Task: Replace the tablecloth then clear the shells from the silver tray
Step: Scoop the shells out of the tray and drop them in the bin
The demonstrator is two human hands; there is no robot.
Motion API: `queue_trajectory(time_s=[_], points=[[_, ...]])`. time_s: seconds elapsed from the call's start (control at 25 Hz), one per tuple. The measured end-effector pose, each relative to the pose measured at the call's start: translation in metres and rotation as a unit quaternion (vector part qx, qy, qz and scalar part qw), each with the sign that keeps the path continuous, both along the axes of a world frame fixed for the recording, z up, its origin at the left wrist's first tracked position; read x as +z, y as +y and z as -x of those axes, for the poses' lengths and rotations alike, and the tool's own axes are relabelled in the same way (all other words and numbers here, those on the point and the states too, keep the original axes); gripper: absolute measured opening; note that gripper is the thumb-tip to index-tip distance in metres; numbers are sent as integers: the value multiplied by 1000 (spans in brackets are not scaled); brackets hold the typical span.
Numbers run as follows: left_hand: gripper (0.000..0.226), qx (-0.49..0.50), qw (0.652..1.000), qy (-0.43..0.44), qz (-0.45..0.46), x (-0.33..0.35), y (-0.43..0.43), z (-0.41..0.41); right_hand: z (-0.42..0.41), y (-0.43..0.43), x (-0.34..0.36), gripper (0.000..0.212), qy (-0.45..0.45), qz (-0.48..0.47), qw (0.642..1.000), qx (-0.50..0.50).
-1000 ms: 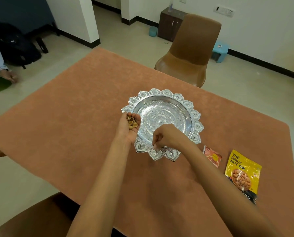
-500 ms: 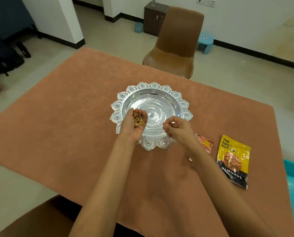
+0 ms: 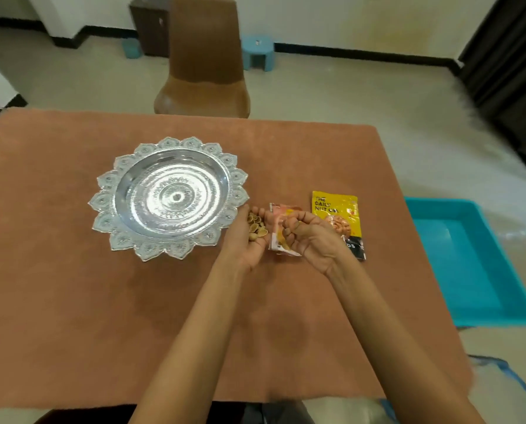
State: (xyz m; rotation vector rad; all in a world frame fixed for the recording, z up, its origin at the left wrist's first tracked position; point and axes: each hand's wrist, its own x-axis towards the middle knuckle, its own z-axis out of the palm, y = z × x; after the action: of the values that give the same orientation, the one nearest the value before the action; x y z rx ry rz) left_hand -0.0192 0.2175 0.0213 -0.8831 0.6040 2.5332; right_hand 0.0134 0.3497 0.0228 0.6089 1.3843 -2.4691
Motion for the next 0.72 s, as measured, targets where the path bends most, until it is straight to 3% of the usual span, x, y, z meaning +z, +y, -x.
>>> queue_trajectory(time_s=[0.32,0.48,0.72], points=[[32,-227,972,13,66,-18,154,-69,-110,134,-20,23,-30,-9,981,-189],[29,-358,930,32,80,-28,237,-136,-202,205,-29,24,-47,9,956,-290],[37,-520,854,-5,23,-49,375,-291,-395,306,-47,25,-77,39,880,-467]])
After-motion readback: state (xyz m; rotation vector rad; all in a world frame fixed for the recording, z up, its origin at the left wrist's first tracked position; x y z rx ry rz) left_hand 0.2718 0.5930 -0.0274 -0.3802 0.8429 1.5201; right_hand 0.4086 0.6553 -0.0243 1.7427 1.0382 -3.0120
